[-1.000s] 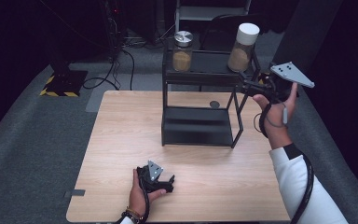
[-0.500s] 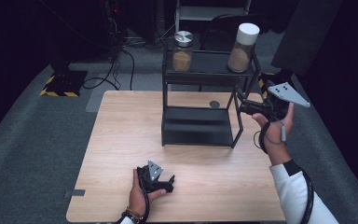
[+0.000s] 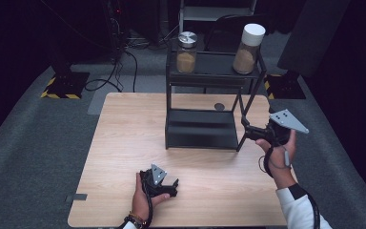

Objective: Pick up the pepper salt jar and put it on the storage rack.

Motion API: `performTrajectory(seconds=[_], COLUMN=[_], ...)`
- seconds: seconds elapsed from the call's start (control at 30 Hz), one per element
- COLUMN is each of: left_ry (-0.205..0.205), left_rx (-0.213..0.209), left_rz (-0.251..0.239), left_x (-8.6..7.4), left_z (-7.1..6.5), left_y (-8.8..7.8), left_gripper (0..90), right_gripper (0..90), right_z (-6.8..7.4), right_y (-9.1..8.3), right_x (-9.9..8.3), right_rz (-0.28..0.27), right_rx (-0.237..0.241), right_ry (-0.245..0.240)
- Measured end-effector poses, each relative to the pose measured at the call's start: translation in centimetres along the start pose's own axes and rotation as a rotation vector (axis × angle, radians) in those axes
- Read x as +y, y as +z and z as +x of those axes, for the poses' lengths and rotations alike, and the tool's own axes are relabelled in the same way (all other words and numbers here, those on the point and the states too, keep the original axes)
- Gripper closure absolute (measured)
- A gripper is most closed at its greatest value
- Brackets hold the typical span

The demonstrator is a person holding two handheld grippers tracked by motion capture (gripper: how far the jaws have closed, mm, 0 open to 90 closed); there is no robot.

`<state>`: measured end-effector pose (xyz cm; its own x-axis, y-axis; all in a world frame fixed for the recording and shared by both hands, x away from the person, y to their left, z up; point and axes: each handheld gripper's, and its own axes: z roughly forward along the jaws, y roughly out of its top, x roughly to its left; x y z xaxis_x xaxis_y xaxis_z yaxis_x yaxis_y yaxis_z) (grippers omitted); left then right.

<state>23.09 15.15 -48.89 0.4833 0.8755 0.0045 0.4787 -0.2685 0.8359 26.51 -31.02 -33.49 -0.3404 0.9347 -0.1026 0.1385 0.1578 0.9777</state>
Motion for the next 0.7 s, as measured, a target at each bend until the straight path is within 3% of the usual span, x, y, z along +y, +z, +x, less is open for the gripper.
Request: performTrajectory(seconds=[0.23,0.7], left_ry=[0.000,-0.005], left_rx=[0.000,0.002], left_rz=[0.000,-0.001], left_x=[0.0,0.0], left_z=[0.0,-0.1], left_y=[0.0,0.1], left_gripper=[0.5,0.5], right_gripper=[0.0,0.0], right_z=[0.0,0.5], right_y=[-0.8,-1.5], right_x=[-2.2,-6.4], right_rz=[0.051,0.157], right_rx=[0.035,0.052], right_ry=[0.019,0.006])
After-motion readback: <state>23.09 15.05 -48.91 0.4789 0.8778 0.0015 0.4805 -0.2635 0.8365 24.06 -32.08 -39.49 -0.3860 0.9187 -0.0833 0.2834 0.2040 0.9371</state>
